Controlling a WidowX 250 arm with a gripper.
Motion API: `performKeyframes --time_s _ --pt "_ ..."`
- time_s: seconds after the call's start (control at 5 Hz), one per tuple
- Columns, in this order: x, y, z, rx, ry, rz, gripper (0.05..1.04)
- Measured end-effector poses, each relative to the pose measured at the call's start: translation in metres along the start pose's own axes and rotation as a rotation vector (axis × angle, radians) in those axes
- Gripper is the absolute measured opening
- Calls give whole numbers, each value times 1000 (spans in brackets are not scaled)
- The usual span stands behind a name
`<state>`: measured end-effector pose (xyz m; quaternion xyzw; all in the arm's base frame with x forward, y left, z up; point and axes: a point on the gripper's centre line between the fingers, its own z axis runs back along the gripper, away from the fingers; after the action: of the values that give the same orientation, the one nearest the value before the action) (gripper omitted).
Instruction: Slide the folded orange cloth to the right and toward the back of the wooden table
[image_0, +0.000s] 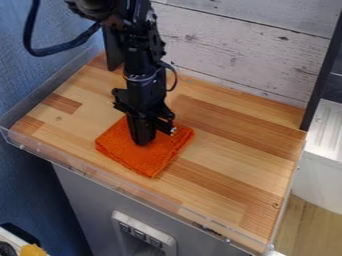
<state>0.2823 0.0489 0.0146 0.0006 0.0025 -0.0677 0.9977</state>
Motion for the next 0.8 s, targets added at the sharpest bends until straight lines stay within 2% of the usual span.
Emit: performKeyframes --time_s 0.2,0.8 --pt "5 0 -5 0 5 11 63" --pt "49 -17 -5 3 -29 52 62"
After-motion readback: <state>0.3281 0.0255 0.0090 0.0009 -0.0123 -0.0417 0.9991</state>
